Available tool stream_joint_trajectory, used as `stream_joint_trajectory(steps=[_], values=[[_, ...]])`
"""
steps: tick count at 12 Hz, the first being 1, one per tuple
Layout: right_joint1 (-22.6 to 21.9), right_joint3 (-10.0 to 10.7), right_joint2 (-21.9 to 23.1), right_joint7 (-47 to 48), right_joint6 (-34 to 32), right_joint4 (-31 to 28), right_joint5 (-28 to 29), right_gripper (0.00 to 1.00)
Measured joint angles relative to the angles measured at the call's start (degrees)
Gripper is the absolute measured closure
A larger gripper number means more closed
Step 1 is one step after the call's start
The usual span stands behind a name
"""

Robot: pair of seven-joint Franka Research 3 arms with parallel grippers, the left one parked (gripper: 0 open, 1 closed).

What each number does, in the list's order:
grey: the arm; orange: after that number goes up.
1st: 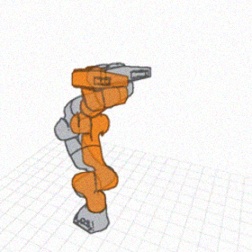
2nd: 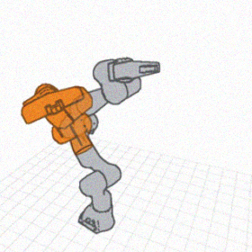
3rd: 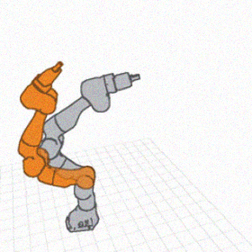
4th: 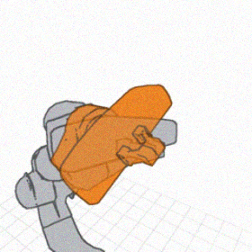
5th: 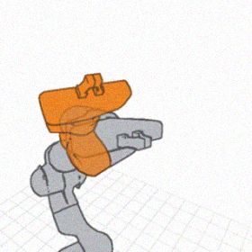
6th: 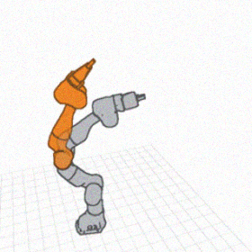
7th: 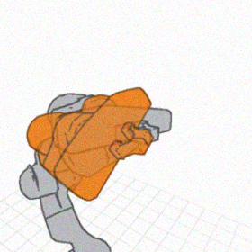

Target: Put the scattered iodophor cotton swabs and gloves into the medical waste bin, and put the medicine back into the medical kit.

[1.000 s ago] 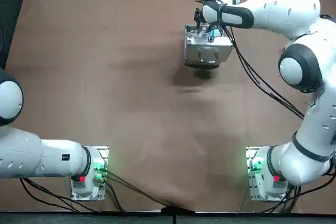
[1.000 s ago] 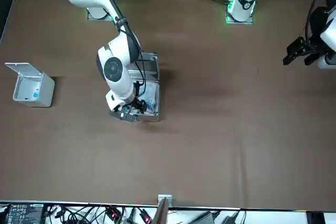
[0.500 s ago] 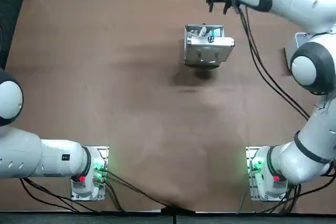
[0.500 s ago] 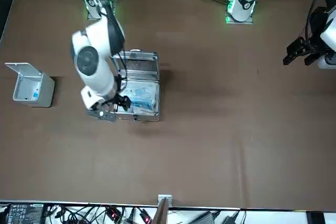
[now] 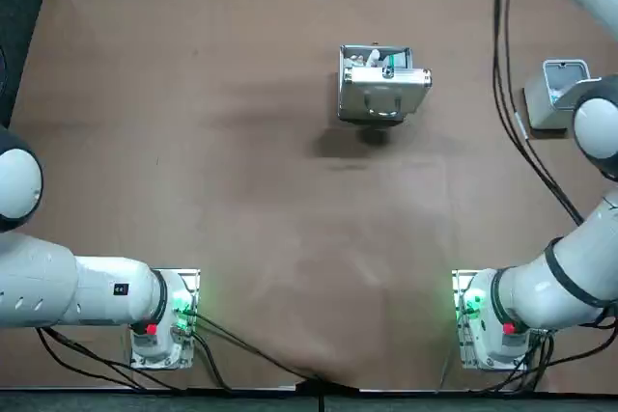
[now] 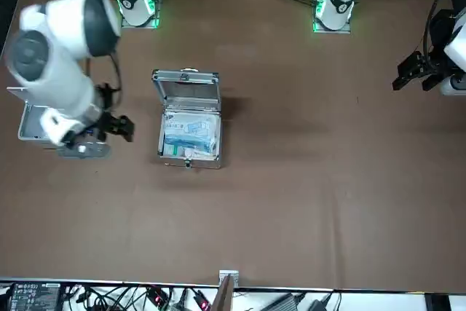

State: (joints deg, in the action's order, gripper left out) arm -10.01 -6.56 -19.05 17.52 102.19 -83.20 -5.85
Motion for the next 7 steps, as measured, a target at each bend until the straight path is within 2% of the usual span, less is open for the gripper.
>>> stream_joint_trajectory(steps=[2, 3, 7], values=[[3.86, 0.05, 2.5, -8.01, -2.05, 0.03, 1.16, 0.0], [6.69, 0.08, 5.16, -15.35, -5.08, 0.08, 1.6, 0.0], [9.76, 0.06, 10.17, -21.28, -10.91, 0.01, 1.69, 0.0]])
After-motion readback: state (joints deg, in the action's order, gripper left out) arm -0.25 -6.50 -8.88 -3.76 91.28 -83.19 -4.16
